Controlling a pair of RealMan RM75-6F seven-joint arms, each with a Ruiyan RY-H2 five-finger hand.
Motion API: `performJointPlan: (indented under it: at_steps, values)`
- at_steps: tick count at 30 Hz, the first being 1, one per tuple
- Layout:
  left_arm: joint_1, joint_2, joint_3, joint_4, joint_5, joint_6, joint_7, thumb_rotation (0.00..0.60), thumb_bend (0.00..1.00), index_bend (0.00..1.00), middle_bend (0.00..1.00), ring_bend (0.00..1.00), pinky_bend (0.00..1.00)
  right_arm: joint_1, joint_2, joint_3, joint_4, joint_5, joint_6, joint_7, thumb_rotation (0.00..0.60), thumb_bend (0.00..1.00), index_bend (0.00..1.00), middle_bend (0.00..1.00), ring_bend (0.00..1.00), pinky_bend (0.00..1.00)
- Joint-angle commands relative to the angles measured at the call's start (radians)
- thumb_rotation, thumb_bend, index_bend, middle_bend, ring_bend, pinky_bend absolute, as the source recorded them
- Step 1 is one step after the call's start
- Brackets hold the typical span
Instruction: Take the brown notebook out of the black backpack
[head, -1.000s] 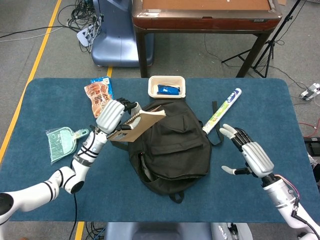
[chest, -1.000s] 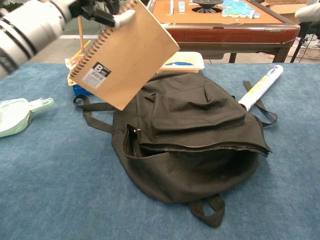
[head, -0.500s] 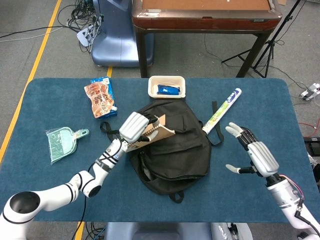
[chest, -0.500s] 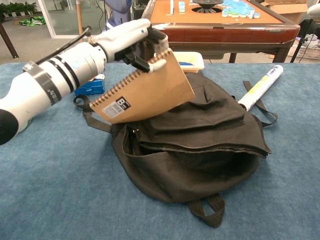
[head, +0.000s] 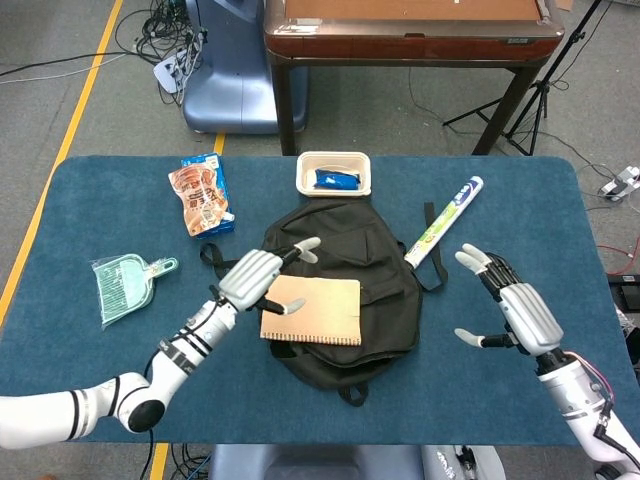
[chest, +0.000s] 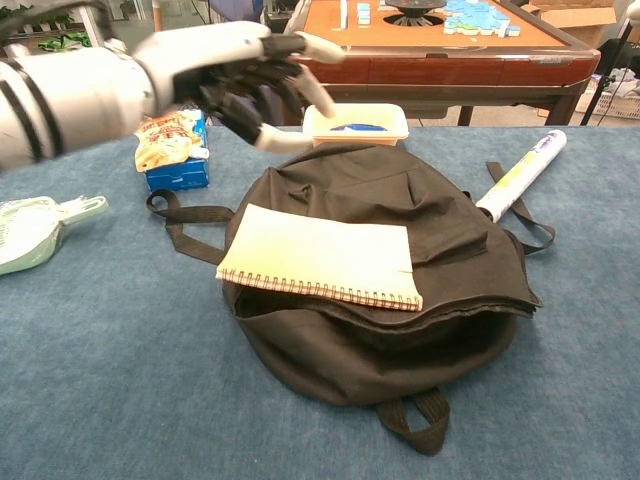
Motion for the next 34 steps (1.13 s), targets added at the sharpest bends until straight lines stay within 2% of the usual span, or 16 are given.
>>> performJointPlan:
  at_steps: [1,6,9,11,13,17,22,28,34]
  values:
    - [0.040,0.047,-0.002,-0.007,-0.036,0.010,-0.005,0.600,0.25,0.07,0.25,0.27,0.37,-0.002,0.011,-0.001,-0.008,0.017,-0.012,-0.017,0.600,0.09,0.00,0.00,0.00,0.00]
    - [0.111,0.089,0.039,0.048,-0.045,0.065,0.010,0.600,0.25,0.13,0.25,0.27,0.37,-0.003,0.047,0.004,-0.022,0.078,-0.050,-0.085,0.600,0.19,0.00,0.01,0.00,0.00]
    - [0.164,0.115,0.068,0.081,-0.037,0.108,0.007,0.600,0.25,0.18,0.25,0.27,0.37,-0.010,0.054,0.009,-0.013,0.110,-0.053,-0.145,0.600,0.21,0.00,0.07,0.00,0.01]
    - [0.199,0.130,0.087,0.095,-0.027,0.138,0.008,0.600,0.25,0.19,0.25,0.27,0.37,-0.016,0.048,0.012,-0.001,0.127,-0.046,-0.182,0.600,0.24,0.04,0.13,0.00,0.03]
    - [0.239,0.151,0.111,0.100,-0.014,0.170,0.010,0.600,0.25,0.20,0.25,0.27,0.37,-0.024,0.037,0.011,0.016,0.139,-0.039,-0.220,0.600,0.26,0.13,0.21,0.06,0.11]
    - [0.317,0.180,0.160,0.105,0.024,0.252,0.044,0.600,0.25,0.22,0.25,0.27,0.36,-0.046,0.020,0.002,0.043,0.143,-0.017,-0.283,0.600,0.29,0.23,0.28,0.14,0.22]
    - [0.424,0.198,0.218,0.092,0.070,0.374,0.098,0.600,0.25,0.24,0.25,0.27,0.35,-0.084,0.002,-0.013,0.060,0.142,0.030,-0.384,0.600,0.29,0.27,0.30,0.16,0.23]
    - [0.546,0.203,0.278,0.060,0.133,0.513,0.151,0.600,0.25,0.25,0.25,0.27,0.34,-0.141,-0.005,-0.026,0.049,0.127,0.102,-0.405,0.600,0.29,0.29,0.31,0.16,0.23]
    - [0.623,0.205,0.299,0.023,0.182,0.601,0.194,0.600,0.25,0.26,0.25,0.27,0.33,-0.167,-0.004,-0.039,0.038,0.111,0.117,-0.422,0.600,0.29,0.29,0.31,0.16,0.23]
